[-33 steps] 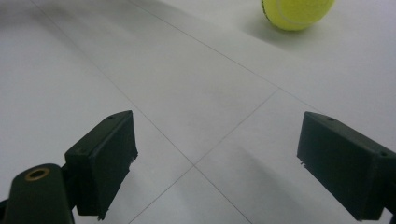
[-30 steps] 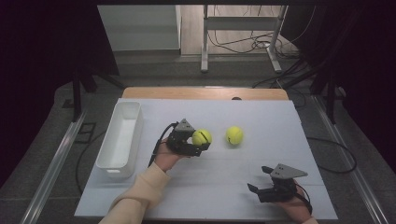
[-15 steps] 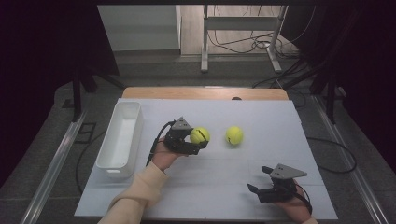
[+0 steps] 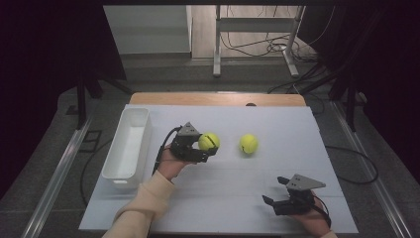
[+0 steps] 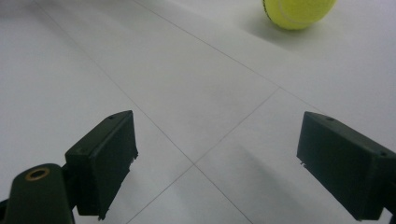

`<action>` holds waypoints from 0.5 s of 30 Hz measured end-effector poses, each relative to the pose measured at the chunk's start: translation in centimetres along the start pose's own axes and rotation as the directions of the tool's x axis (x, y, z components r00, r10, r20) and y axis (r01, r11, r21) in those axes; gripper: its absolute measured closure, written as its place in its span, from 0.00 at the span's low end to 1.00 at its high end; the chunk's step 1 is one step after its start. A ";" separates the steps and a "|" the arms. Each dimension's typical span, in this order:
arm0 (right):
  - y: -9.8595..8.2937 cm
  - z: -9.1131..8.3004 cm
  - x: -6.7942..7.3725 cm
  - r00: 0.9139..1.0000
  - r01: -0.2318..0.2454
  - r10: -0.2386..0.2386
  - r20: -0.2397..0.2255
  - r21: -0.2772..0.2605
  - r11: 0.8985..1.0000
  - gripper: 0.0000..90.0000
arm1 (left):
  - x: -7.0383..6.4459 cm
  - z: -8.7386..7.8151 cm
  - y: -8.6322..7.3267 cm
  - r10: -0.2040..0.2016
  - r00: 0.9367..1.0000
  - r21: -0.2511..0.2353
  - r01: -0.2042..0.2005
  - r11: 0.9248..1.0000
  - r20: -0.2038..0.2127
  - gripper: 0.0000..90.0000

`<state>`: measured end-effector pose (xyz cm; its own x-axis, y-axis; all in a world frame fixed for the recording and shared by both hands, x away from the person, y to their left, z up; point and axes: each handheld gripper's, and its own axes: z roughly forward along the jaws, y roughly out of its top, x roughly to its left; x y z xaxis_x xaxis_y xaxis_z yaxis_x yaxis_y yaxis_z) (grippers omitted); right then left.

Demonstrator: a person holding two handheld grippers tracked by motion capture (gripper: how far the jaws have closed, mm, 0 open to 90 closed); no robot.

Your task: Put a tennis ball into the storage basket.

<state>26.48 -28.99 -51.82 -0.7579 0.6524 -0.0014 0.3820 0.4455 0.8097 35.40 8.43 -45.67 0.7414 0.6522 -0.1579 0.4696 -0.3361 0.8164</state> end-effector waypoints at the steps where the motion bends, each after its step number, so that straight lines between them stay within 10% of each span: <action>1: 0.0 0.0 0.0 1.000 0.000 0.000 0.000 0.000 1.000 0.14 | 0.0 0.0 0.0 0.000 1.000 -0.001 0.000 1.000 -0.001 0.29; 15: 0.0 0.0 0.0 1.000 0.002 -0.002 0.001 0.003 1.000 0.14 | 0.2 -0.5 0.1 -0.006 1.000 -0.012 0.006 1.000 -0.005 0.29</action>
<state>26.48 -28.98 -51.84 -0.7578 0.6525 -0.0038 0.3822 0.4486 0.8079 35.35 8.87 -45.35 0.7361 0.6577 -0.1599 0.4683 -0.3244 0.8219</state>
